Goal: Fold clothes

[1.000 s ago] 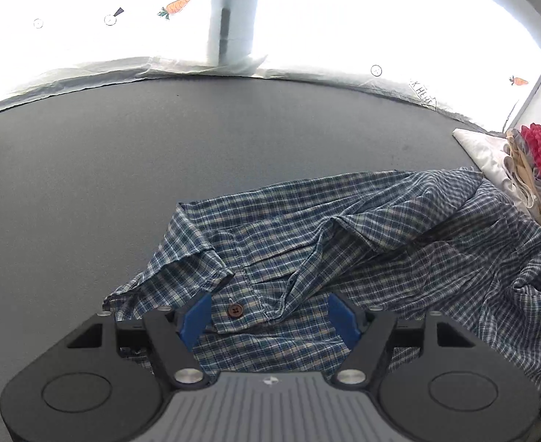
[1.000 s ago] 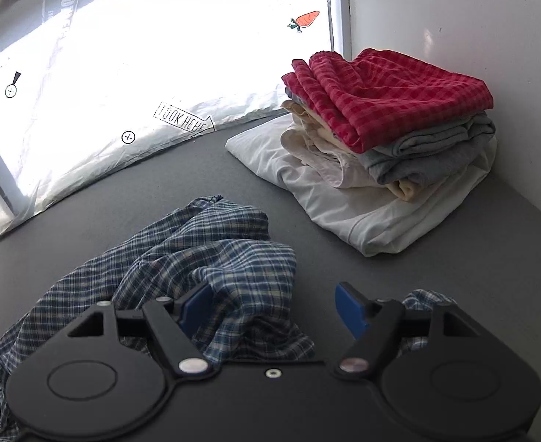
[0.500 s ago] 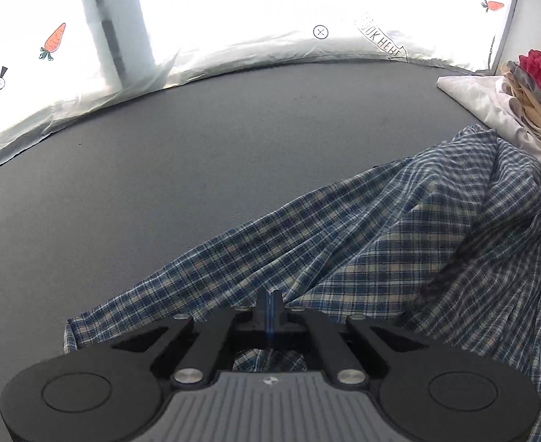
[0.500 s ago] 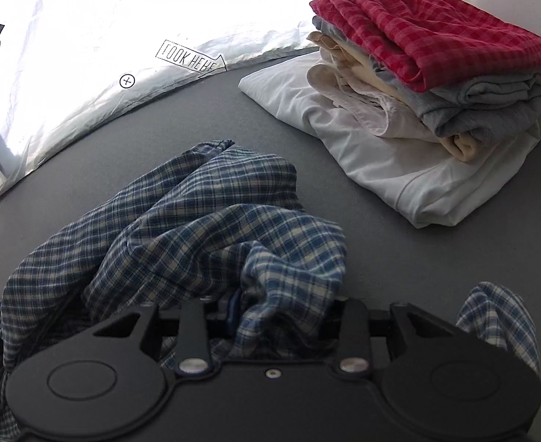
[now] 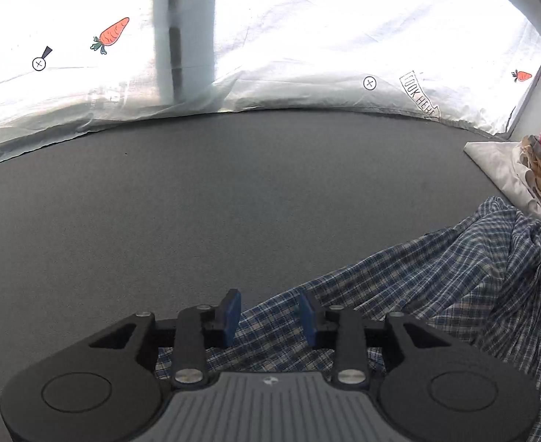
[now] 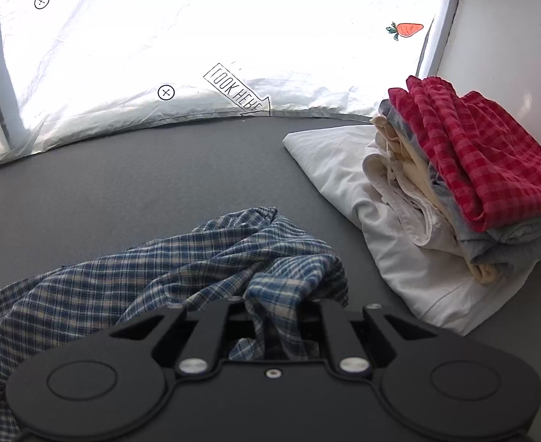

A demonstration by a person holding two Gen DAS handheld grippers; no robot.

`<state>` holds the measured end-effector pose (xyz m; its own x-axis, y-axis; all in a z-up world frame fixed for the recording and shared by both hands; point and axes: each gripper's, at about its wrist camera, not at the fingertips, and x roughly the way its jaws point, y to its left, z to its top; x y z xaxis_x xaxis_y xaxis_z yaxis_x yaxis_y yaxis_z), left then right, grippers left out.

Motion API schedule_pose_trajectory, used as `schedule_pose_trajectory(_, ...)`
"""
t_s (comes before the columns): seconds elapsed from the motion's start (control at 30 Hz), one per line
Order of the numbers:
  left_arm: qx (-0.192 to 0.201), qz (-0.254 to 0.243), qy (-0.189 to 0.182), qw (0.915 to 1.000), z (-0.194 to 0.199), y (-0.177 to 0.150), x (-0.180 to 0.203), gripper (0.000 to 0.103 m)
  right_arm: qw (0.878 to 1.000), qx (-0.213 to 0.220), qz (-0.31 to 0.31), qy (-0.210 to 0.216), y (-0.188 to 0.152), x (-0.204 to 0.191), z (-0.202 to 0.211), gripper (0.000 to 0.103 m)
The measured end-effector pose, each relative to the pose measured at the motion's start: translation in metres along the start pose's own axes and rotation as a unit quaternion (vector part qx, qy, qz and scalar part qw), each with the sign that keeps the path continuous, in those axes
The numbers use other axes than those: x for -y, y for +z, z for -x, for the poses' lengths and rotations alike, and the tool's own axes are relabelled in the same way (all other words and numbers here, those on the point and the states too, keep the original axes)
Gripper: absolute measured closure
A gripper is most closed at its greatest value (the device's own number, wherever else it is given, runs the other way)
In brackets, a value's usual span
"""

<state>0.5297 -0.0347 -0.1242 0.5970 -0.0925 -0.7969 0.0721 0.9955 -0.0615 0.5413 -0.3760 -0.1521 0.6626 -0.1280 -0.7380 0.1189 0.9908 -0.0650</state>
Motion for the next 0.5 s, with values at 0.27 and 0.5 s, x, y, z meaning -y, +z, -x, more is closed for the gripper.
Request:
schedule_pose_trajectory(0.27, -0.039, -0.014, -0.067, 0.9969, 0.004, -0.027, 0.023, 0.046, 1.0, -0.001, -0.029, -0.003, -0.022, 0.009, 0.016, 0.084)
schedule_pose_trajectory(0.5, -0.023, -0.044, -0.059, 0.997, -0.006, -0.042, 0.048, 0.05, 0.999, -0.008, -0.049, 0.019, -0.032, 0.033, 0.02, 0.086)
